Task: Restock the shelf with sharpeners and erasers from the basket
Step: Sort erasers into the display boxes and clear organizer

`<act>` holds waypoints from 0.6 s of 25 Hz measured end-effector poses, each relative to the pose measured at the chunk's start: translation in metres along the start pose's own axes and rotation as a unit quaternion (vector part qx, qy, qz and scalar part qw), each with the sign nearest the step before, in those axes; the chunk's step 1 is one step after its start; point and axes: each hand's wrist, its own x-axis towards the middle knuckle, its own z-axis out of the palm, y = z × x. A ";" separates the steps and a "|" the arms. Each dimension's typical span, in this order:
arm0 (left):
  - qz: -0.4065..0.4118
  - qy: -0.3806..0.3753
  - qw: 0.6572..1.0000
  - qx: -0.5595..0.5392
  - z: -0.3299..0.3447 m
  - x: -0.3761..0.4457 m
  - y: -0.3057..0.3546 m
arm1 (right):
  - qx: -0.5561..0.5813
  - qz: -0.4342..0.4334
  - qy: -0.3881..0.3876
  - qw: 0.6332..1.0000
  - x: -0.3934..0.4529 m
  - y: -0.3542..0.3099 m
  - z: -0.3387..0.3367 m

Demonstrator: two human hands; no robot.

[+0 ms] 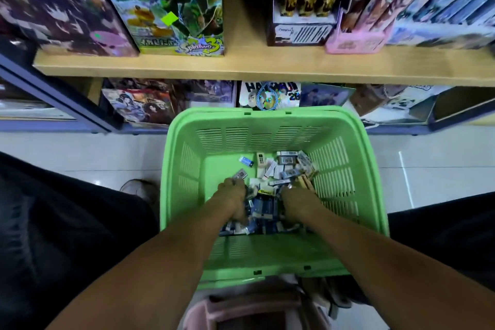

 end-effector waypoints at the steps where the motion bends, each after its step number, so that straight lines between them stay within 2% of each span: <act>1: -0.007 0.017 0.999 -0.028 0.002 0.003 0.001 | 0.024 0.001 0.016 1.000 0.002 0.000 0.000; 4: -0.014 0.037 0.993 -0.115 -0.001 0.014 0.006 | 0.124 0.015 0.035 0.992 0.008 0.004 -0.004; 7: -0.019 0.020 0.992 -0.127 -0.006 0.022 0.006 | 0.181 0.037 0.056 0.981 0.010 0.004 -0.003; 11: -0.031 -0.006 0.988 -0.152 -0.002 0.022 0.006 | 0.209 0.060 -0.033 0.976 0.009 -0.013 0.000; 15: -0.043 -0.011 0.970 -0.237 -0.001 0.022 0.005 | 0.348 0.123 -0.050 0.928 0.014 -0.022 -0.007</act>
